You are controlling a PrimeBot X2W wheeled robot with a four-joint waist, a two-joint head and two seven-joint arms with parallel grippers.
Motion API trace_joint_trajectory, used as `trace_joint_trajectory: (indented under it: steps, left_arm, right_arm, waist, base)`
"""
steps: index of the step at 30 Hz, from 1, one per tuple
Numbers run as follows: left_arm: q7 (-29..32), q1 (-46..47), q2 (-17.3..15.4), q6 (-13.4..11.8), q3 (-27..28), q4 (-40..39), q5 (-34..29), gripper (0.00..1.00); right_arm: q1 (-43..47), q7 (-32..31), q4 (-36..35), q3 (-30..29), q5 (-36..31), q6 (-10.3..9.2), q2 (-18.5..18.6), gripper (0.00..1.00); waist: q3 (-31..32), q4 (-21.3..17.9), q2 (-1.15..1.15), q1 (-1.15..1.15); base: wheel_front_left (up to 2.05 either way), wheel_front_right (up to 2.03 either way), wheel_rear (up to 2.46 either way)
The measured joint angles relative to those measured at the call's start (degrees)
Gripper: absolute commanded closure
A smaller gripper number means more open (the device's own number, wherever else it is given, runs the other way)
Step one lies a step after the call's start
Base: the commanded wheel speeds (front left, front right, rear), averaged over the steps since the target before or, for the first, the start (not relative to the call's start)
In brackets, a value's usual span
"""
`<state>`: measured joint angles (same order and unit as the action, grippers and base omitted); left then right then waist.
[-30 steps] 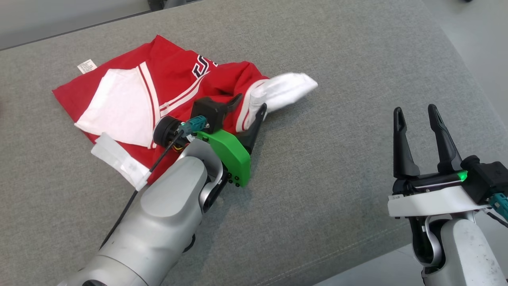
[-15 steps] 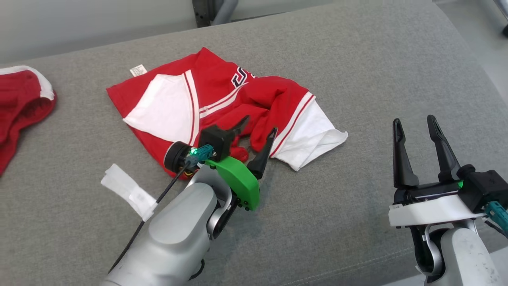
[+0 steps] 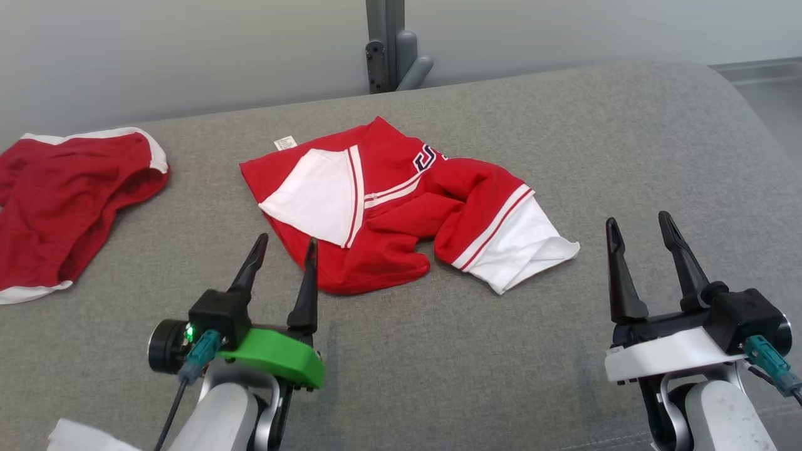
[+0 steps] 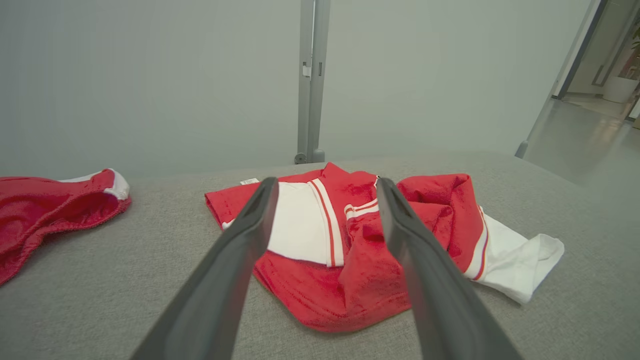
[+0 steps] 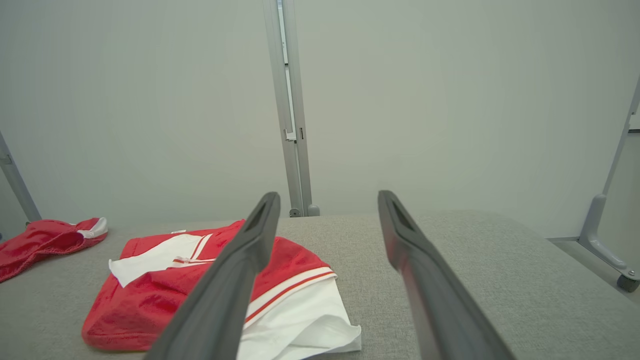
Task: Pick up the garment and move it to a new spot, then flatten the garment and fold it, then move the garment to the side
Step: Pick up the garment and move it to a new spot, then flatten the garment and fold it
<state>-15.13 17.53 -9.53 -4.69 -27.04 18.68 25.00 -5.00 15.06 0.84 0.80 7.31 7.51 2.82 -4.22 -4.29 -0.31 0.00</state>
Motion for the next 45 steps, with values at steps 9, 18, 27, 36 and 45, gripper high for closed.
trace_joint_trajectory:
  steps: [9,18,27,36,45]
  left_arm:
    - [0.01,-13.4,1.76,-0.86,12.24,-9.77,-6.21,0.0]
    - [0.01,-20.7,4.7,1.65,20.08,-11.88,-8.73,0.0]
    - [0.01,-21.92,6.21,4.24,23.36,-10.94,-10.96,0.0]
    - [0.01,-21.91,6.56,5.28,23.87,-9.95,-11.46,0.0]
    - [0.01,-21.67,6.6,5.38,23.23,-9.77,-11.01,0.0]
  right_arm:
    - [1.6,0.0,1.0,-0.15,0.14,0.0,-0.01,0.0]
    - [3.18,0.0,2.02,-0.15,1.35,0.0,0.0,0.0]
    - [3.51,0.0,2.69,0.1,1.75,0.0,0.0,0.0]
    - [3.5,0.0,2.83,0.2,1.86,0.0,0.0,0.0]
    - [3.42,0.0,4.0,-0.51,1.64,0.0,0.0,0.0]
  waist:
    - [2.85,2.52,0.0,0.0]
    - [3.47,3.34,0.0,0.0]
    - [3.63,3.17,0.0,0.0]
    - [3.37,3.22,0.0,0.0]
    - [2.55,3.58,0.0,0.0]
  base:
    - [0.0,0.0,0.0]
    - [0.0,0.0,0.0]
    - [0.0,0.0,0.0]
    - [0.0,0.0,0.0]
    - [0.0,0.0,0.0]
